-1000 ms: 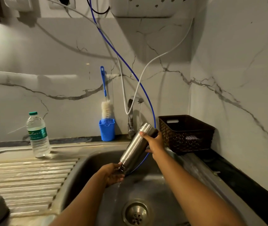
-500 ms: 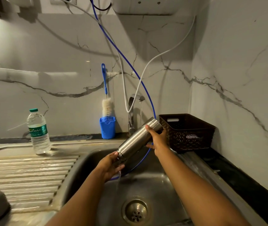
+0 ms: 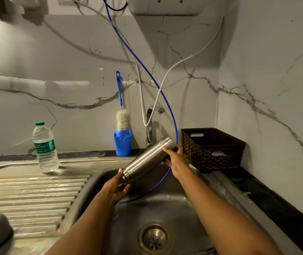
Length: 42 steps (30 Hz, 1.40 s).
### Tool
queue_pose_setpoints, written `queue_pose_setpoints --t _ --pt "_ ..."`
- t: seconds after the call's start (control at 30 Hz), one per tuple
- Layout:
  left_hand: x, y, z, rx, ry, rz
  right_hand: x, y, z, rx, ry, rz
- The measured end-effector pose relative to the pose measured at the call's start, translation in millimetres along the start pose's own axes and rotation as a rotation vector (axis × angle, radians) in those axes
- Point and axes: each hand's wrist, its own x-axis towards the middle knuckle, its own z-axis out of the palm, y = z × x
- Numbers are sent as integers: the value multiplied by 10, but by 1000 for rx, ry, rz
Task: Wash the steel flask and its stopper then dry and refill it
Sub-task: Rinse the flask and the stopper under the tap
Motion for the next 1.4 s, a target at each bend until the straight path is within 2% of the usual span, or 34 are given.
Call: queue_pose_setpoints --t 0.23,0.47,0.57,0.67,0.77,0.93,1.23,1.4 --pt "7 9 -12 -48 61 -31 31 55 41 20 -31 -34" --pt "8 4 -24 -13 40 -96 -29 58 45 -20 -117 -44" --pt "-10 22 -6 -69 17 -88 -13 57 64 -30 -71 -58" --pt "-44 43 36 -143 -49 -19 3 78 114 -24 42 -49" --pt "-52 62 14 -163 -103 50 6 93 130 -13 73 -15" --pt "1 86 -37 -163 -95 56 -13 36 79 -8 -58 -26" --pt "-23 8 -1 -71 -64 -5 -21 41 28 32 -153 -90" --pt "-5 14 -42 -73 -130 39 6 89 77 0 17 -143"
